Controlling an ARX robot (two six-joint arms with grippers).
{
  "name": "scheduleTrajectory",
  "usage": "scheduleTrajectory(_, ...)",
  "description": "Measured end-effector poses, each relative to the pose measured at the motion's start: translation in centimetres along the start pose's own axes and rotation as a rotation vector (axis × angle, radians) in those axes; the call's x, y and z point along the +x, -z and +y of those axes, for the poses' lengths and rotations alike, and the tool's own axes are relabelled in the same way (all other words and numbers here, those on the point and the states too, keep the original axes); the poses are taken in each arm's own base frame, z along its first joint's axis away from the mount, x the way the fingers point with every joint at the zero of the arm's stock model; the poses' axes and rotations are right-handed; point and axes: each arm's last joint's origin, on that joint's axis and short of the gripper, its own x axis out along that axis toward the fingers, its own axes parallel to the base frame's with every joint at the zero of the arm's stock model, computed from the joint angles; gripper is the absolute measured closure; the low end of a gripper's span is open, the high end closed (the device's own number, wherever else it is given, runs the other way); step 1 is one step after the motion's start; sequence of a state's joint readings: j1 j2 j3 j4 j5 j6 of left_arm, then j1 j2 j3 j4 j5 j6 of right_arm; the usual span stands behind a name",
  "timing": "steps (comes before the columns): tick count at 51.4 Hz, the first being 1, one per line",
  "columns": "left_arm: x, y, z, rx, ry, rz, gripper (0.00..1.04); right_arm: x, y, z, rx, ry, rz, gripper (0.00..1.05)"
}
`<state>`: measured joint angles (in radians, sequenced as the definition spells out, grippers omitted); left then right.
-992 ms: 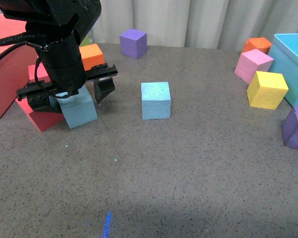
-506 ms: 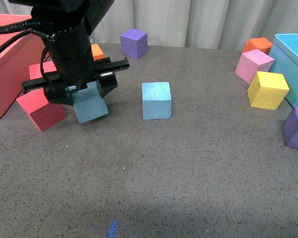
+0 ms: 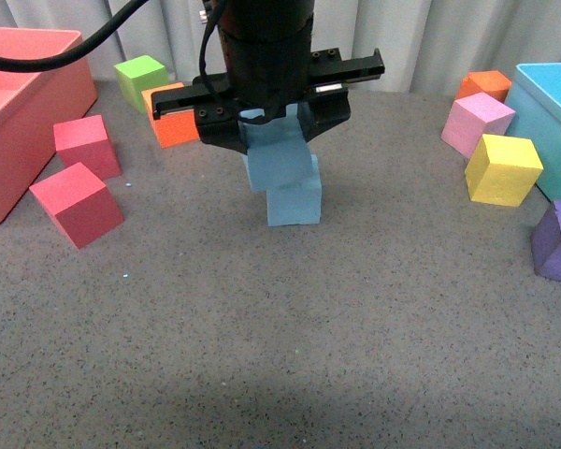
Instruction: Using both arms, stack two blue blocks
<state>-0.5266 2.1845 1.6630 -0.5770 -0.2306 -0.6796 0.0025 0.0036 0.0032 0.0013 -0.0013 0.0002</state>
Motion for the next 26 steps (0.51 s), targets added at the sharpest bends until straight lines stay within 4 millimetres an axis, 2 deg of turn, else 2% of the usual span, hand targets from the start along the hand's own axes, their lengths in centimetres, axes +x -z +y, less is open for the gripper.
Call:
scheduleTrajectory(11, 0.4, -0.2, -1.2, 0.037, -0.002, -0.008, 0.57, 0.0, 0.0, 0.0, 0.0, 0.0, 0.0, 0.1)
scheduleTrajectory(26, 1.6, -0.3, -1.7, 0.094, -0.016, -0.009, 0.58, 0.0, 0.0, 0.0, 0.0, 0.0, 0.0, 0.1)
